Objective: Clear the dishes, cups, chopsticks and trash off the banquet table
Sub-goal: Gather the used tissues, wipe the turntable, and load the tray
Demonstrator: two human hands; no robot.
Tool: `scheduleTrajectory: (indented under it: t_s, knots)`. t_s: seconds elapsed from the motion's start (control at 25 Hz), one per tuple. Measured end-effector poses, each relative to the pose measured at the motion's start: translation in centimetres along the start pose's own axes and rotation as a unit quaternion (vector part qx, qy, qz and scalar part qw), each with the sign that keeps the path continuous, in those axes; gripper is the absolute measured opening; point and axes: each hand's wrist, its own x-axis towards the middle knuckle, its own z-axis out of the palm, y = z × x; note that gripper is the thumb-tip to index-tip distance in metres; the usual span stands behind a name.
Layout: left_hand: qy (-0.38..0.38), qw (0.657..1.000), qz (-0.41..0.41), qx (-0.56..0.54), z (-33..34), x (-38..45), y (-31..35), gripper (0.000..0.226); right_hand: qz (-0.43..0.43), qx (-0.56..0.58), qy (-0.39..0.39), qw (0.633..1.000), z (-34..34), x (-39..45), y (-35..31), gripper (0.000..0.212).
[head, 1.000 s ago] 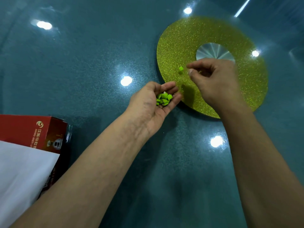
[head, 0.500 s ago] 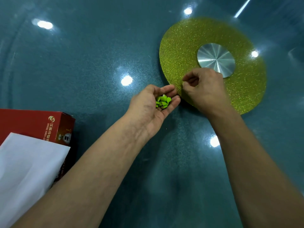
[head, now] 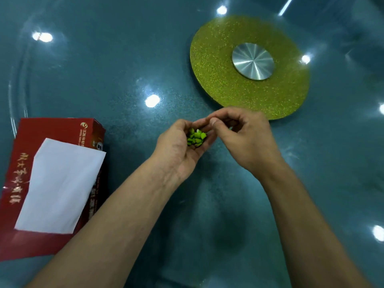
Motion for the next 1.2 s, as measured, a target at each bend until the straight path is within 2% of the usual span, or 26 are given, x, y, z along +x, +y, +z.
scheduleTrajectory:
  t_s: [0.2, 0.48, 0.92, 1.2]
  knots:
    - [0.002, 0.999, -0.022, 0.032, -2.0, -3.1, -1.8, 0.036, 0.035, -0.077, 0.061, 0.995, -0.7, -5.6, 1.0, 0.012]
    - [-0.018, 0.994, -0.070, 0.078, -4.0, -7.8, -4.7, 0.033, 0.067, -0.122, 0.103, 0.985, -1.3, -13.6, 1.6, 0.015]
    - [-0.048, 0.985, -0.107, 0.131, -5.6, -13.4, -10.2, 0.031, 0.120, -0.106, 0.149, 0.976, -2.8, -24.1, 2.2, 0.014]
    - [-0.067, 0.972, -0.131, 0.183, -5.7, -17.8, -16.6, 0.031, 0.161, -0.106, 0.183, 0.964, -4.9, -31.9, 3.8, 0.015]
